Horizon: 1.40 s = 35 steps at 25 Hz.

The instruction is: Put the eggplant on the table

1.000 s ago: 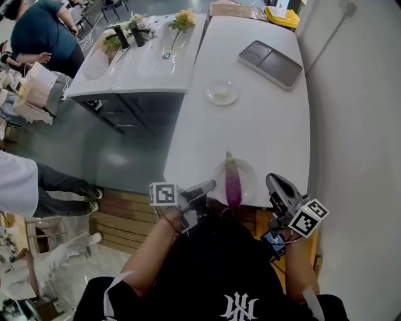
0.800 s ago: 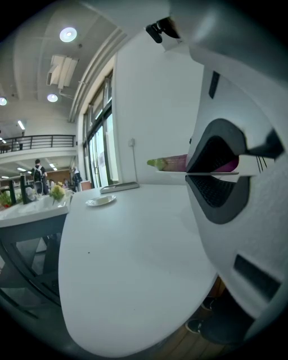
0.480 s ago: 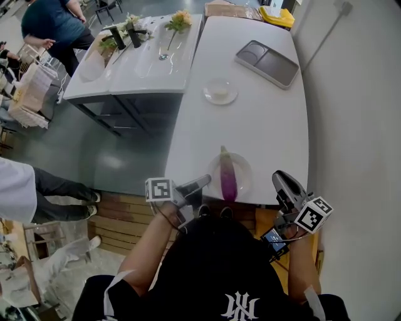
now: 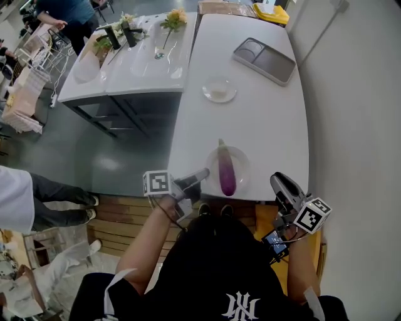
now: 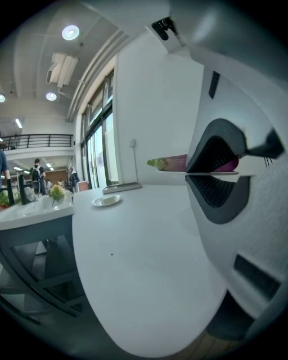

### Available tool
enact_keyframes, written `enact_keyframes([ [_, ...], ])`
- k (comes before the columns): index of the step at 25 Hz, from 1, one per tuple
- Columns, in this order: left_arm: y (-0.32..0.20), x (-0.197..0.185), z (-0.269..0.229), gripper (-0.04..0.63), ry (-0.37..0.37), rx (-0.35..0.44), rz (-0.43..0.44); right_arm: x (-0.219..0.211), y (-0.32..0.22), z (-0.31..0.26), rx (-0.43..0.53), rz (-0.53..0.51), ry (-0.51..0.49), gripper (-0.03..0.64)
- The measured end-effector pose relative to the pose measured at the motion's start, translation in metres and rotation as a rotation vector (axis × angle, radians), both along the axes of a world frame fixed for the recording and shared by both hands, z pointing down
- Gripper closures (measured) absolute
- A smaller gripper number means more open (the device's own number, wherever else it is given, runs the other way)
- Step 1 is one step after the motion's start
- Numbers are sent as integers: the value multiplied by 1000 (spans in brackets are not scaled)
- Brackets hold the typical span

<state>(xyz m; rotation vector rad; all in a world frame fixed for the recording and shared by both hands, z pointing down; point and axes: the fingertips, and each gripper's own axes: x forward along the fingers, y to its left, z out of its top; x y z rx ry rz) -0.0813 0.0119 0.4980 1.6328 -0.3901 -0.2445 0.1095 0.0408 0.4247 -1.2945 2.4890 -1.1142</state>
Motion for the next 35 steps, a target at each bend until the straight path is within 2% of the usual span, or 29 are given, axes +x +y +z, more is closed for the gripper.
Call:
enact_keyframes([
  [8,-13,-4,1,580,13,-14,2,6,-3,11,-48,9,2,546],
  [17,-49,15,7,580,-6,-11,-28,22,-44,42,-103,-49,11,523],
  [22,-71,43,8,580,1,-1,-26,25,-81,55,-150,-98,-56,523],
  [28,-99,78,13,580,13,-8,-20,41,-126,87,-295,-95,-120,512],
  [32,-122,94,17,580,28,-17,-21,42,-147,103,-335,-109,-150,508],
  [35,-154,96,36,580,16,-26,-19,39,-182,124,-360,-111,-171,509],
])
